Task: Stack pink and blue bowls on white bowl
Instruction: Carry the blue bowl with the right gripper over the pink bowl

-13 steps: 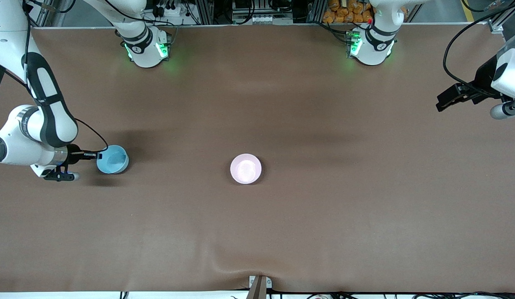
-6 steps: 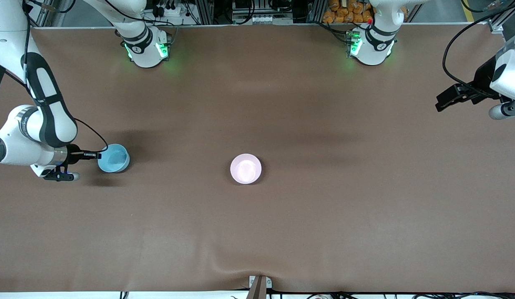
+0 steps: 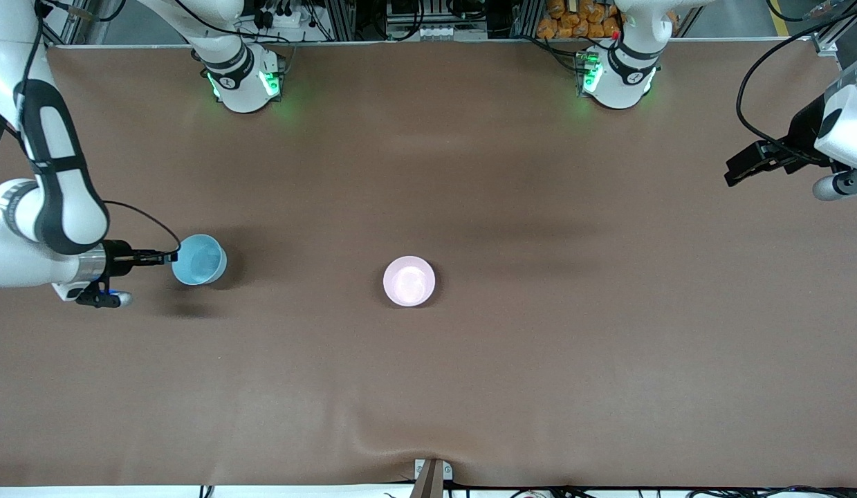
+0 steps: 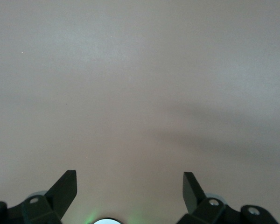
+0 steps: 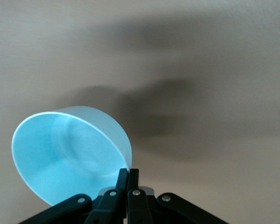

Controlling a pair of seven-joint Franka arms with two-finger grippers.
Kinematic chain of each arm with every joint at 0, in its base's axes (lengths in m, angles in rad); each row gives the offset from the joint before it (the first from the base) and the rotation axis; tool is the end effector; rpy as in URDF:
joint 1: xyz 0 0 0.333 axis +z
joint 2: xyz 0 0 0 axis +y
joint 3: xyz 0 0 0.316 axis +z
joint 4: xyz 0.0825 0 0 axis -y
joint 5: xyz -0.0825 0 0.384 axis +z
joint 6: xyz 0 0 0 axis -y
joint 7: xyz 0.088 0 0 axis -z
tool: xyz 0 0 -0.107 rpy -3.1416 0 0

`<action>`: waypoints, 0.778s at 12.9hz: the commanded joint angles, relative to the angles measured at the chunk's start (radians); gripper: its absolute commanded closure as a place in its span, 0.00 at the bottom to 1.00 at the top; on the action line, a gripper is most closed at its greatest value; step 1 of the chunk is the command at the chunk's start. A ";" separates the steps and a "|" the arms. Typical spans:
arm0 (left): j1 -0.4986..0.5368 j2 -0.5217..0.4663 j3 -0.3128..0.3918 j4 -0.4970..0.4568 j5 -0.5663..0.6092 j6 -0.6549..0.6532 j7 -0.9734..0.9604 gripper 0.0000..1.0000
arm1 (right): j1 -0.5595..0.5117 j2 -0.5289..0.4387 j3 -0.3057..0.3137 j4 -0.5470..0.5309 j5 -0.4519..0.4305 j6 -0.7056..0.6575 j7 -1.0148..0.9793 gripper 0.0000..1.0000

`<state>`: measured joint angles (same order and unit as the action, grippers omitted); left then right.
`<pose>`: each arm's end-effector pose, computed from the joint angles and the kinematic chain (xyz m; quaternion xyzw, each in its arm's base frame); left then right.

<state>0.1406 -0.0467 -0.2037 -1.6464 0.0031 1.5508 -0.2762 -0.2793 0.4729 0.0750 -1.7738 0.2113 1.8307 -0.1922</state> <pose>0.5356 -0.0360 0.6122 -0.9940 -0.1065 0.0235 0.0104 0.5974 -0.1094 0.2701 -0.9709 0.0539 0.1791 0.1498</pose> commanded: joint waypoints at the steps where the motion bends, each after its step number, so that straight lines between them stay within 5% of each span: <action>1: 0.014 -0.028 -0.006 -0.016 0.003 0.002 0.020 0.00 | 0.092 -0.063 0.032 0.034 0.019 -0.061 0.214 1.00; 4: 0.014 -0.033 -0.006 -0.007 0.003 -0.008 0.020 0.00 | 0.240 -0.074 0.040 0.048 0.158 -0.027 0.459 1.00; 10: 0.013 -0.036 -0.010 -0.006 0.003 -0.006 0.022 0.00 | 0.529 -0.031 0.040 0.074 0.243 0.238 0.916 1.00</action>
<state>0.1435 -0.0625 -0.2052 -1.6456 0.0031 1.5501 -0.2755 0.1887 0.4188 0.1287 -1.7221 0.4204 2.0214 0.6196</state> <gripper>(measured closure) 0.000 0.982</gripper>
